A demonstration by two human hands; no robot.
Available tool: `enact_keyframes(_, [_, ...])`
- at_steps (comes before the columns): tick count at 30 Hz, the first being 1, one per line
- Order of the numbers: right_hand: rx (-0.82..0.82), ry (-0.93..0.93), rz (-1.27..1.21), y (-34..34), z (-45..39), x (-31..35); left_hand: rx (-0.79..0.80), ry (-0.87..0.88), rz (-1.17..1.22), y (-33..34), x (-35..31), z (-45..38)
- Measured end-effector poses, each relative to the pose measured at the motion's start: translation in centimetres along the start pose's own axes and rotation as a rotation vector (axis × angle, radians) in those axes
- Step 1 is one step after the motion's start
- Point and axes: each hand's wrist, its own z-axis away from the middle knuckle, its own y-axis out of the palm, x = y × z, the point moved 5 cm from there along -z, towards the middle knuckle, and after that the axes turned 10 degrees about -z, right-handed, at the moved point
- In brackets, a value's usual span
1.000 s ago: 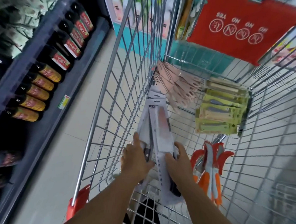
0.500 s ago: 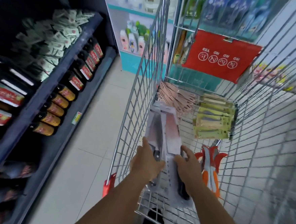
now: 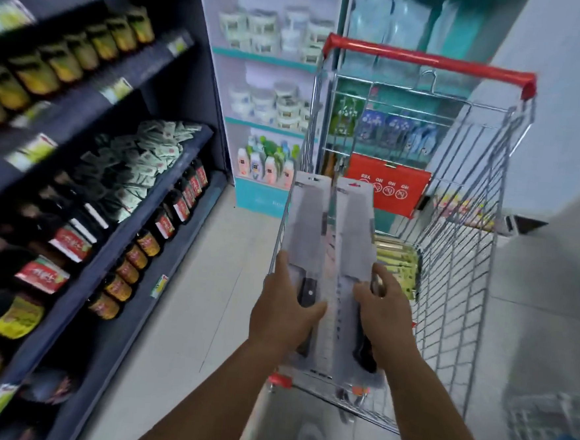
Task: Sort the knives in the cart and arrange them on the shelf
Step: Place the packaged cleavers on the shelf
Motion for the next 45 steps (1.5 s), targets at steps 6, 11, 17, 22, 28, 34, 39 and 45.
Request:
enact_keyframes(6, [0.101, -0.191, -0.018, 2.4, 3.7, 7.6, -0.19, 0.023, 0.005, -9.1, -1.2, 3.0])
enact_keyframes(11, [0.261, -0.228, -0.107, 7.0, 6.0, 12.2, -0.364, -0.062, 0.055, -16.4, -0.2, 5.8])
enact_keyframes(17, [0.537, -0.291, -0.144, 13.7, 10.4, 16.9, -0.614, -0.218, 0.05, -23.4, 3.2, 11.5])
enact_keyframes(22, [0.801, -0.337, -0.118, 19.8, 16.5, 19.0, -0.799, -0.39, 0.076, -27.8, 6.7, 18.2])
enact_keyframes(28, [1.1, -0.384, -0.038, 25.9, 26.8, 20.0, -0.959, -0.575, 0.08, -31.9, 11.6, 27.5])
enact_keyframes(34, [1.3, -0.46, 0.0, 31.2, 39.1, 19.8, -1.09, -0.694, 0.091, -35.8, 17.7, 38.0])
enact_keyframes(39, [1.419, -0.518, 0.035, 34.9, 49.7, 19.1, -1.164, -0.771, 0.058, -39.7, 22.6, 47.0])
enact_keyframes(45, [1.535, -0.527, 0.024, 38.7, 61.5, 18.2, -1.231, -0.841, 0.015, -44.1, 27.6, 56.8])
